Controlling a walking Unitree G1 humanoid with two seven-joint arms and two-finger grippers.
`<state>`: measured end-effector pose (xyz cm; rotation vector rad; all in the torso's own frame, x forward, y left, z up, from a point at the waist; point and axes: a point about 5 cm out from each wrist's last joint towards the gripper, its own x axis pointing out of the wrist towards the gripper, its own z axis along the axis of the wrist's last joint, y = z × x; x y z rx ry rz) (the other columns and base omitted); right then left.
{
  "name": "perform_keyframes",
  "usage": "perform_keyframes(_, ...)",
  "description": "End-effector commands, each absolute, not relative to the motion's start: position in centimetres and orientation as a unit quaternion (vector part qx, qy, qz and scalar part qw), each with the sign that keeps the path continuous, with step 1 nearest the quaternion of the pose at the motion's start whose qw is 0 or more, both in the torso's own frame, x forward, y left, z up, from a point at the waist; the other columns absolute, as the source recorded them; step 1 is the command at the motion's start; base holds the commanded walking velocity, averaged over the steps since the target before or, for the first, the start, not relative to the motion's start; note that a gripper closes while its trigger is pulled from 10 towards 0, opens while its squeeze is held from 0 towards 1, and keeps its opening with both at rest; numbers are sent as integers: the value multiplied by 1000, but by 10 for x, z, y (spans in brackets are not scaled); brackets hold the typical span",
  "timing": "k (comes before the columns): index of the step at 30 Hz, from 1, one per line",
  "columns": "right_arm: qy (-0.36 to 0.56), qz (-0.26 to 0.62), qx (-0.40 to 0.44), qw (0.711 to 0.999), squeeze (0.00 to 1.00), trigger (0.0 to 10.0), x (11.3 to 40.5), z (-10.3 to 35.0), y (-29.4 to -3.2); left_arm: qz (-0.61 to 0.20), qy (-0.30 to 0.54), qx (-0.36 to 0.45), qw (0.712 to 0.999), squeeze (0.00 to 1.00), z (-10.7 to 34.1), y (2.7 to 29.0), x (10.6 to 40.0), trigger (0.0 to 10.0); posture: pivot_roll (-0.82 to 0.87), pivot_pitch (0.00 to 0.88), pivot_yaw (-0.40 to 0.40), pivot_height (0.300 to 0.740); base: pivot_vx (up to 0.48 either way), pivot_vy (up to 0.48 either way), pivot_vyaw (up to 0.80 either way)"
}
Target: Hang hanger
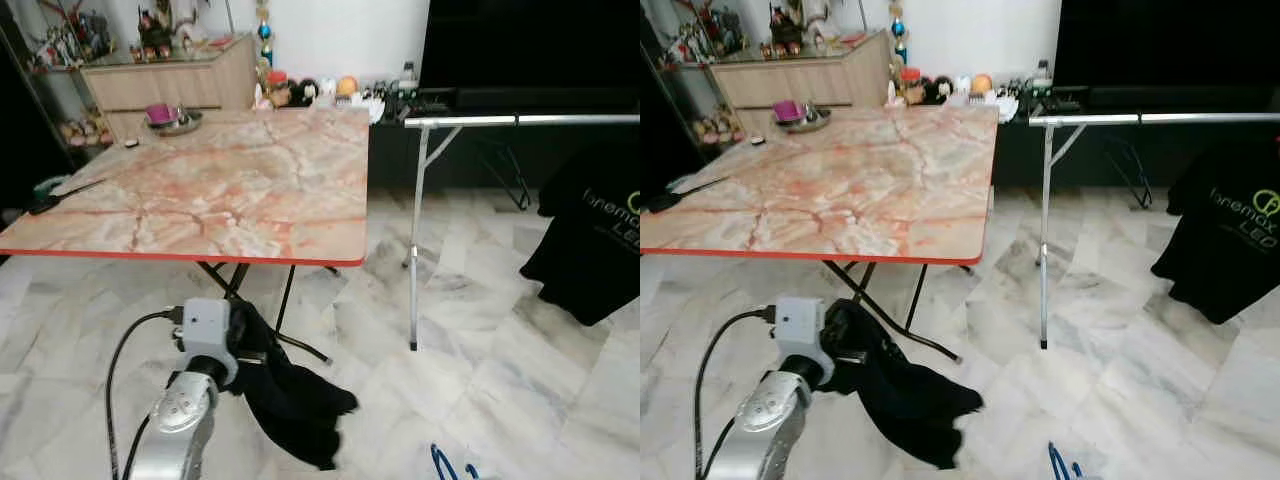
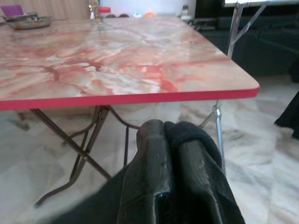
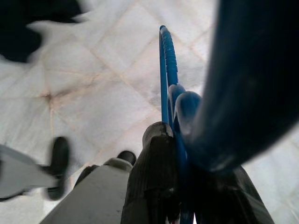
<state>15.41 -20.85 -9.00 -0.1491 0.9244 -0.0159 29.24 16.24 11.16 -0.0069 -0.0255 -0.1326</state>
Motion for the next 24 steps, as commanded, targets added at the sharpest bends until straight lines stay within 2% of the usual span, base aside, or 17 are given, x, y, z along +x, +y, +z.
perform_keyframes(1,440,-6,-71,895,0,10000,158,-89,-207,-63,-44,2,997,0,125,166,294,10000,33,0,16,740,0,0,0)
perform_keyframes(9,441,-4,-72,895,0,10000,158,-89,-206,-73,-44,-4,996,0,127,163,295,10000,33,0,17,740,0,0,0)
perform_keyframes(18,442,-1,-71,894,0,10000,157,-90,-204,-79,-50,-5,996,0,129,161,294,10000,35,0,16,740,329,0,0)
perform_keyframes(24,442,2,-71,894,0,10000,157,-90,-203,-91,-75,4,993,0,147,158,306,10000,42,0,15,740,344,0,0)
